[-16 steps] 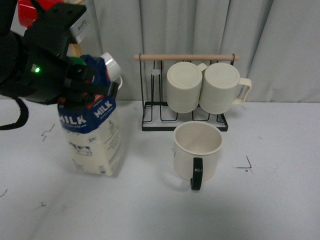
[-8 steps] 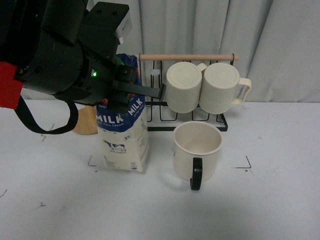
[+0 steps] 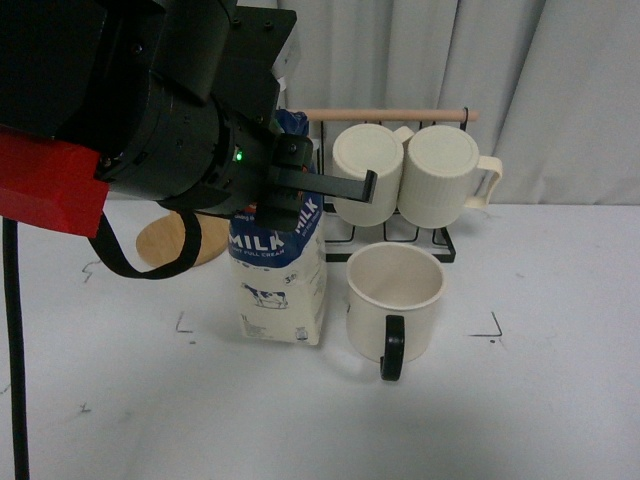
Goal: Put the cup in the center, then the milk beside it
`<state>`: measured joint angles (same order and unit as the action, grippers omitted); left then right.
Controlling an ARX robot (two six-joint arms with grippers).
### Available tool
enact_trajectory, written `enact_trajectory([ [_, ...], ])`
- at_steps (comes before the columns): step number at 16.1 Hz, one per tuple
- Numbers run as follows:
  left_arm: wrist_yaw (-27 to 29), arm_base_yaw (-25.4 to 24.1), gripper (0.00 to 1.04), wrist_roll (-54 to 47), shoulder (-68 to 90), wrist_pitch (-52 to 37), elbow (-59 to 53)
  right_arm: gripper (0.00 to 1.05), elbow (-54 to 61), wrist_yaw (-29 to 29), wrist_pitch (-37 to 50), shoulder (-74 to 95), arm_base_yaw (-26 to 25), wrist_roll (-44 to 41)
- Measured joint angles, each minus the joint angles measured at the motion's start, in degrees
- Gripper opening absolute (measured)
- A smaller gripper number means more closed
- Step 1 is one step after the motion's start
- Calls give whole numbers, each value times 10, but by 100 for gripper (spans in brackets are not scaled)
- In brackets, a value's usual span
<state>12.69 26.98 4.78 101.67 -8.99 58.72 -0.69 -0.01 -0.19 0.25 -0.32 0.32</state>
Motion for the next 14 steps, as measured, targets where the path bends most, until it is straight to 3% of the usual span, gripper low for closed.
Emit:
enact_trajectory([
  [6, 34, 2, 15, -7, 21, -40, -18, 98, 0, 0, 0, 0, 0, 0],
  [11, 19, 26, 15, 3, 23, -27, -30, 98, 0, 0, 0, 0, 0, 0],
  [14, 14, 24, 43, 19, 22, -26, -23, 98, 0, 0, 0, 0, 0, 0],
])
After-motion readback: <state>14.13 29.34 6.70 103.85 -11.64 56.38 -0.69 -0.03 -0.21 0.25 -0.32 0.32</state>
